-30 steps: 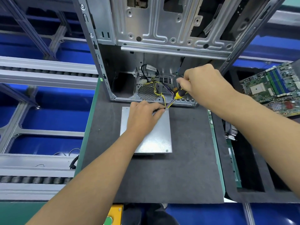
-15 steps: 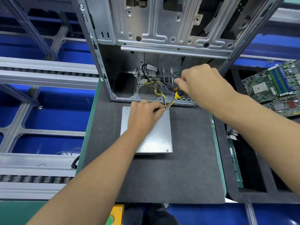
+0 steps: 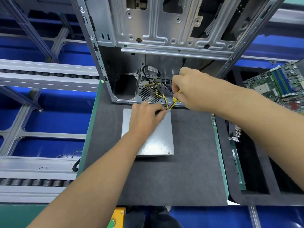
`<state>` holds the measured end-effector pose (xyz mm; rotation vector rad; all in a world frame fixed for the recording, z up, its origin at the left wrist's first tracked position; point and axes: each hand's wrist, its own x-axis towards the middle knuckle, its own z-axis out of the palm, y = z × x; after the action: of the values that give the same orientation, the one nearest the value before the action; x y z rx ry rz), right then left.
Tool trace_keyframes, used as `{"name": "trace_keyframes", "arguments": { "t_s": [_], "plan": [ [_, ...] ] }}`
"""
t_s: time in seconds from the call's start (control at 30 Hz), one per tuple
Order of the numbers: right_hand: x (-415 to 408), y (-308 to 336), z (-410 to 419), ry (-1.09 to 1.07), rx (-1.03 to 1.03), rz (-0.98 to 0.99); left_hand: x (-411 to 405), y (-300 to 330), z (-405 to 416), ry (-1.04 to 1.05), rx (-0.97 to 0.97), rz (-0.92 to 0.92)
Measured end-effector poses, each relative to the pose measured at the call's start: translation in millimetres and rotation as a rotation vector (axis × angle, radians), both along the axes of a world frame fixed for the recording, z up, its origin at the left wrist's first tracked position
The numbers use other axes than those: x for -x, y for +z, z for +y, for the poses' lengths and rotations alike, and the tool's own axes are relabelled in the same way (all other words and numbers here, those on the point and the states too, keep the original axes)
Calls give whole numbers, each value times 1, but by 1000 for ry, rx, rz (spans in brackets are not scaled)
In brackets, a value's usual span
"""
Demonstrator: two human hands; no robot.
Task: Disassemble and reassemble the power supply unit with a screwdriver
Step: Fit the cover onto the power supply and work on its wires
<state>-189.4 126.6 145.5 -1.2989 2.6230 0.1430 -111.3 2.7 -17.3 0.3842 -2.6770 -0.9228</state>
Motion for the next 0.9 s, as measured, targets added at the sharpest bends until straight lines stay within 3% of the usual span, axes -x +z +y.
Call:
{"name": "trace_keyframes", "arguments": {
  "t_s": [0.13, 0.3, 0.43, 0.63, 0.73, 0.9],
  "plan": [
    [-1, 6, -4, -49, -15, -103, -1, -1, 1, 3, 3, 12],
    [8, 8, -11, -122, -85, 45, 0, -1, 1, -5, 19, 11],
    [12, 11, -14, -57, -64, -109, -2, -1, 1, -12, 33, 23],
    [7, 7, -18, -70, -111, 125, 0, -2, 1, -17, 45, -21],
    [9, 9, -19, -39, -85, -72, -1, -3, 0, -22, 42, -22],
    [3, 13, -22, -87, -207, 139, -1, -1, 1, -33, 44, -27]
  ]
}}
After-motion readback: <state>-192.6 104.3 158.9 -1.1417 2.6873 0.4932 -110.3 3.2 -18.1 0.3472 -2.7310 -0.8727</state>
